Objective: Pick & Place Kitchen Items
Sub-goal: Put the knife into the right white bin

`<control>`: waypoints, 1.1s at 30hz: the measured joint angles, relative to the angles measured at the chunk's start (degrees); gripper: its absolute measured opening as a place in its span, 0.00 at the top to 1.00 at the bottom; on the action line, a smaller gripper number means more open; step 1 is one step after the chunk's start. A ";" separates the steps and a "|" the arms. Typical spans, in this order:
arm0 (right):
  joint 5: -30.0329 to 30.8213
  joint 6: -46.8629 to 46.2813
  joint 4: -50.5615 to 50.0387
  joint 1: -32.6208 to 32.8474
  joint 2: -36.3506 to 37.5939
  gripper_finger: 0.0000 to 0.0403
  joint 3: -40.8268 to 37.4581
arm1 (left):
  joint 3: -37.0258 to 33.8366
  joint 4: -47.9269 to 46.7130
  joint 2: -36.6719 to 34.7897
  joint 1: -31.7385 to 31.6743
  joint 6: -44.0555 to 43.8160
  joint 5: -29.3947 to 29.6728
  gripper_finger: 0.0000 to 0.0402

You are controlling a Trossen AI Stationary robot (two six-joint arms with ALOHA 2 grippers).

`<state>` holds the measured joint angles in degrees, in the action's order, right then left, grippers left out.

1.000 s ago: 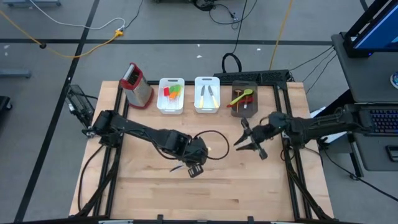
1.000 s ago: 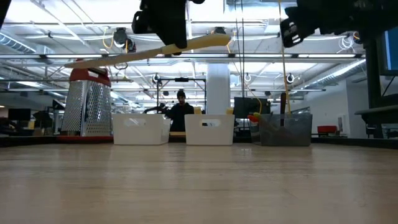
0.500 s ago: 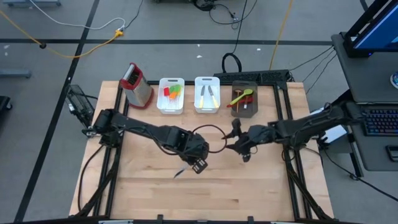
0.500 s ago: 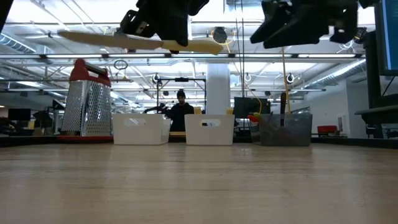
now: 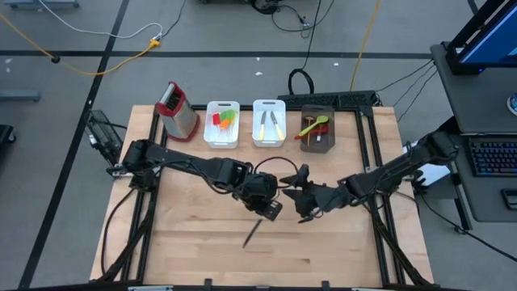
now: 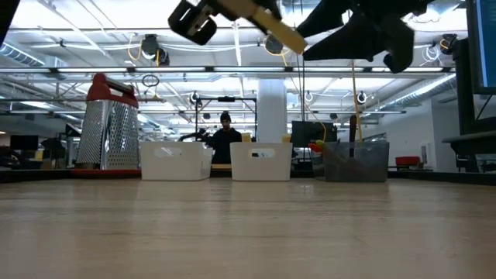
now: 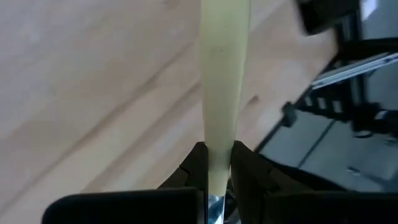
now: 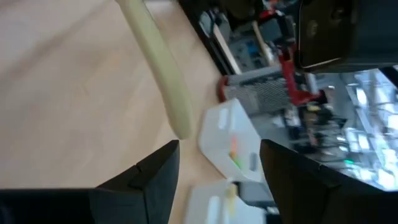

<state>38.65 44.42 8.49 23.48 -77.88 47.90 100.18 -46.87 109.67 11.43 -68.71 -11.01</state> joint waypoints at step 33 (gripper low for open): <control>3.32 4.55 0.75 0.72 -1.90 0.46 0.04 | -0.02 7.33 0.00 -4.35 -9.84 -4.15 0.91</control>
<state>41.96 48.97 9.23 24.20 -79.79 47.94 100.16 -39.54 109.67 7.08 -78.56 -15.16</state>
